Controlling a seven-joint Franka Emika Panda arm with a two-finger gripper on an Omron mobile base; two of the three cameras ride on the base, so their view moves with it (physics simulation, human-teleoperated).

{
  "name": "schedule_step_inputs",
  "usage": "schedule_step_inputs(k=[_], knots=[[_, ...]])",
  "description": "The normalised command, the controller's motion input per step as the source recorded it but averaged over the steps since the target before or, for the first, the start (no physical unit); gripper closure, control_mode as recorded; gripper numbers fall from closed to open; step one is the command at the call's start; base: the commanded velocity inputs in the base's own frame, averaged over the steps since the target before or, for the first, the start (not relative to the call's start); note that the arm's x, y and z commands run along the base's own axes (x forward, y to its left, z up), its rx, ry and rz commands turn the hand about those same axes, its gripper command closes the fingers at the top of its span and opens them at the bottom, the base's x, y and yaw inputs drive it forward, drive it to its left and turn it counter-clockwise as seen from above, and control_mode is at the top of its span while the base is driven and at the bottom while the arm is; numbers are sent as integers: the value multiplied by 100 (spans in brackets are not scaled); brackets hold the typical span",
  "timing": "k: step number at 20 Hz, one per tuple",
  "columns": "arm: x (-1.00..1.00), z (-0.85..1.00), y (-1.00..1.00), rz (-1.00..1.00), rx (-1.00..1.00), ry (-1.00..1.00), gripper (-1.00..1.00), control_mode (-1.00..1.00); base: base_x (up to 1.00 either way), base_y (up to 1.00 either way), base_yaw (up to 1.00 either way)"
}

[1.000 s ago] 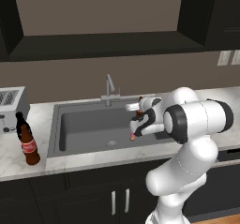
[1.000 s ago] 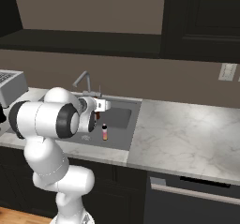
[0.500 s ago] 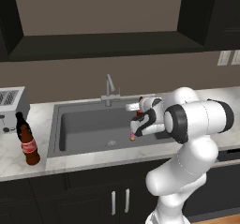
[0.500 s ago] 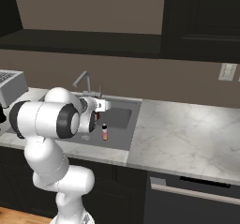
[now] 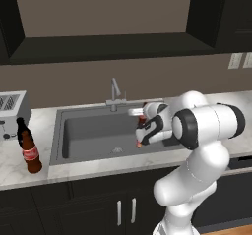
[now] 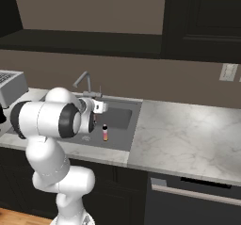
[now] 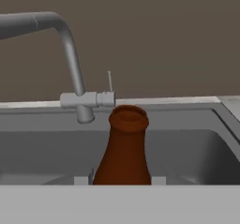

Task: Place the large bottle from the dining counter next to the other large bottle outside the sink, and place the small bottle from the dining counter next to the other small bottle inside the sink.

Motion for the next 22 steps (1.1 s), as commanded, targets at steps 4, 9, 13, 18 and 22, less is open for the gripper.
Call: schedule_step_inputs(k=[4,9,13,18,22], knots=[[0,-25,29,0,2,0,100,-100,0,0,0],[0,-24,34,0,0,0,100,-100,0,0,0],[0,-19,32,0,0,0,100,-100,0,0,0],[0,-26,37,0,0,0,100,-100,0,0,0],[1,-30,37,0,0,0,100,-100,0,0,0]])
